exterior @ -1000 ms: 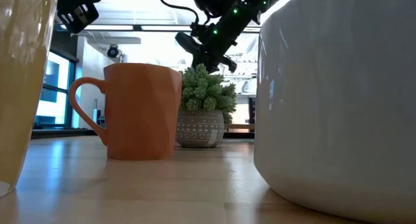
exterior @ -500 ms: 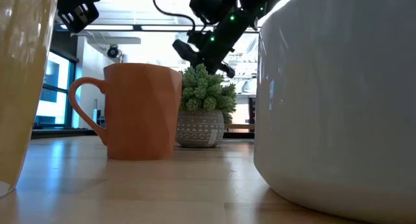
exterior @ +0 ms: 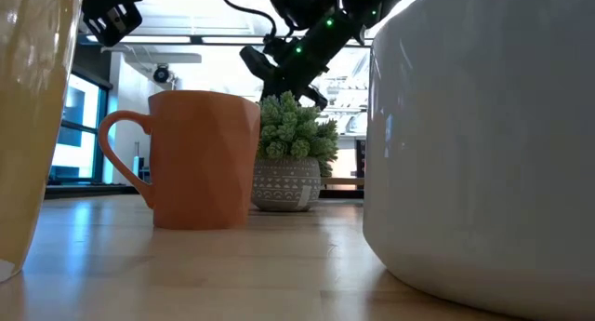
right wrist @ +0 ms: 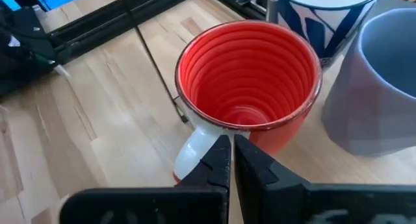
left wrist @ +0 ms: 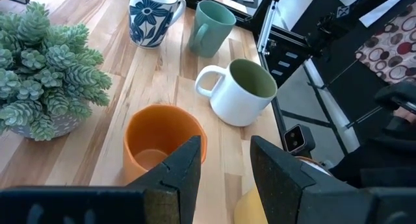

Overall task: Place coffee mugs
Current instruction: Put the red mug on the shelf, then adjust the blue mug on the shelf

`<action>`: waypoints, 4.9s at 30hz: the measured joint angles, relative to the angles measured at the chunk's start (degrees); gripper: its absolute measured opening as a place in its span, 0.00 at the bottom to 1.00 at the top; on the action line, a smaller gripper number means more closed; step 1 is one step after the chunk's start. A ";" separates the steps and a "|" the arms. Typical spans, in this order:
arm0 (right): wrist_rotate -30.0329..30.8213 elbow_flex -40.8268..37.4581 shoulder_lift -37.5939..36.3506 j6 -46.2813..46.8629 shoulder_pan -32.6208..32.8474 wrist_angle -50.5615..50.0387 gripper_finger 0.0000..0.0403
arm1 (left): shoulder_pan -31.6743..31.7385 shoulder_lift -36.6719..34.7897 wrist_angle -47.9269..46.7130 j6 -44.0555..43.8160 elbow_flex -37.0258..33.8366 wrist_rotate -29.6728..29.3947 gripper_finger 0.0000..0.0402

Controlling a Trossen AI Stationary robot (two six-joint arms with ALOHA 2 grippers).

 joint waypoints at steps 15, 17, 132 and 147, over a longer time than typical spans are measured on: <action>8.63 -0.02 0.20 1.73 0.35 -2.45 0.00 | 0.00 0.00 0.00 -0.01 0.00 0.00 0.30; 8.65 0.00 0.76 2.01 0.31 -2.15 0.00 | -0.02 0.00 0.00 0.00 0.00 0.00 0.30; -2.15 0.00 2.19 0.72 -3.03 8.24 0.00 | -0.01 0.02 -0.02 1.46 0.00 0.22 0.30; -2.17 0.00 2.19 0.42 -3.08 10.29 0.00 | -0.02 0.01 -0.01 1.46 0.00 0.22 0.30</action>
